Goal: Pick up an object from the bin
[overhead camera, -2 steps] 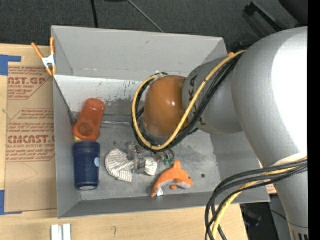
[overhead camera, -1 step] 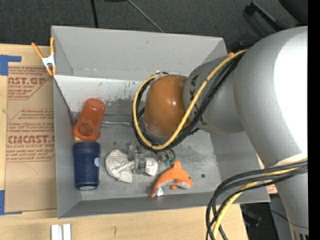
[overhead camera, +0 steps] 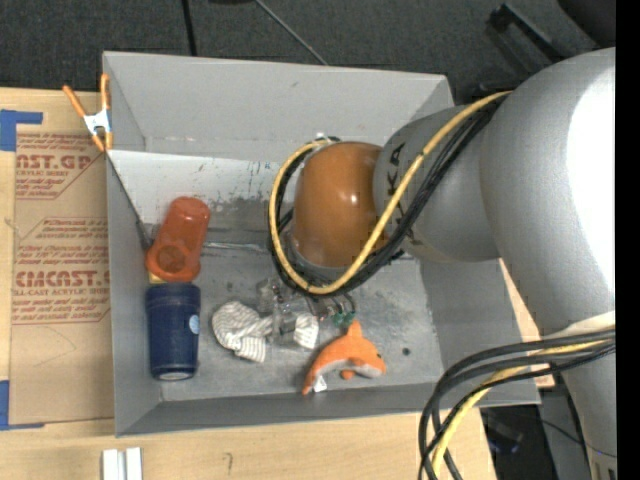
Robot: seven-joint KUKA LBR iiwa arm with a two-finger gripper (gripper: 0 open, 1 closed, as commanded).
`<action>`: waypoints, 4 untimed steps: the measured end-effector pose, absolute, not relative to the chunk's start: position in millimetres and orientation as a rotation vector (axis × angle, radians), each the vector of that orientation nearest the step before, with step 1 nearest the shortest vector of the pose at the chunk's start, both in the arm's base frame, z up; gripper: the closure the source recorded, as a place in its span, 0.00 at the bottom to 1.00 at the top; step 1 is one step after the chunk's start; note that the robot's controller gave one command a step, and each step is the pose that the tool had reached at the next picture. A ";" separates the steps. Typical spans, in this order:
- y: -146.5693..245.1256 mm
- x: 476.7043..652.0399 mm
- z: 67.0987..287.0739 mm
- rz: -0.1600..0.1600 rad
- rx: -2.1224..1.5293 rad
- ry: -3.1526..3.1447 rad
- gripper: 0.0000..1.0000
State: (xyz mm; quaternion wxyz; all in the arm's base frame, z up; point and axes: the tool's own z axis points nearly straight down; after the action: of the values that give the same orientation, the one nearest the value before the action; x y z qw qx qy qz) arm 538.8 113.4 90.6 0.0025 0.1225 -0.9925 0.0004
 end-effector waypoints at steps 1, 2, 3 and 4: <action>113.8 540.2 105.1 0.001 0.385 -3.118 1.00; 114.0 540.8 116.5 0.000 0.386 -3.120 1.00; 114.1 540.7 124.9 0.001 0.386 -3.120 1.00; 114.2 540.9 134.6 0.000 0.386 -3.121 1.00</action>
Offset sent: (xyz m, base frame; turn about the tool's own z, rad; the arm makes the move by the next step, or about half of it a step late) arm -0.0001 0.0000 0.0080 0.0000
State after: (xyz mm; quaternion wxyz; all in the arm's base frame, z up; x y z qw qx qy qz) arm 540.9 114.2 134.6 -0.0015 0.1227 -0.9924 0.0001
